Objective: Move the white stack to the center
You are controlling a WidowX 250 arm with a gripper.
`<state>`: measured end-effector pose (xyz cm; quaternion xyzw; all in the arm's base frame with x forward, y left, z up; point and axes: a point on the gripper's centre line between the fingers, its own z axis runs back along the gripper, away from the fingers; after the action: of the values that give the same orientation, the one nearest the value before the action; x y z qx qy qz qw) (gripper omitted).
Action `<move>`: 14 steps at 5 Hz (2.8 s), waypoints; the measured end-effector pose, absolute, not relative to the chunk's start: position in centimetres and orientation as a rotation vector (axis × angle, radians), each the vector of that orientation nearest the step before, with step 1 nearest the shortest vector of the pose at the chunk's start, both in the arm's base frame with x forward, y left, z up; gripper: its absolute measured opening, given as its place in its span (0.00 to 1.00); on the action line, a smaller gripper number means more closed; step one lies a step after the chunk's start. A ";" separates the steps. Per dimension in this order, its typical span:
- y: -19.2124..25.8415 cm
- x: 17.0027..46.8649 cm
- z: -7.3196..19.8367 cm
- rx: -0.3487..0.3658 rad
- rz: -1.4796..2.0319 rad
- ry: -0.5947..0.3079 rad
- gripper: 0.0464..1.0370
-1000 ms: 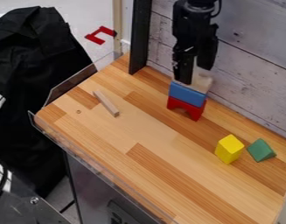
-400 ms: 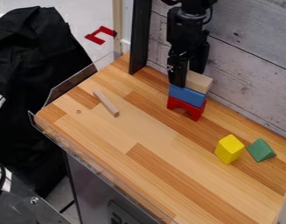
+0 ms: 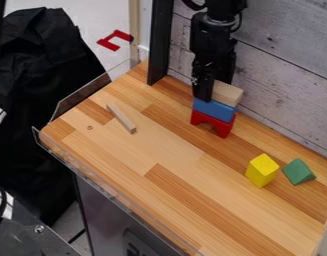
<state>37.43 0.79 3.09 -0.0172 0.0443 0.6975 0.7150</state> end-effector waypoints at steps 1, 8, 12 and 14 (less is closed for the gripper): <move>0.6 37.5 3.1 -0.050 1.527 0.104 0.50; -3.1 25.6 0.5 -0.137 1.245 0.186 0.50; -2.5 31.5 -2.8 -0.066 1.340 0.131 0.50; -2.3 29.6 -3.0 -0.033 1.559 0.119 0.50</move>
<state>29.62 -2.28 -3.02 -0.0149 0.0537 0.7026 0.7094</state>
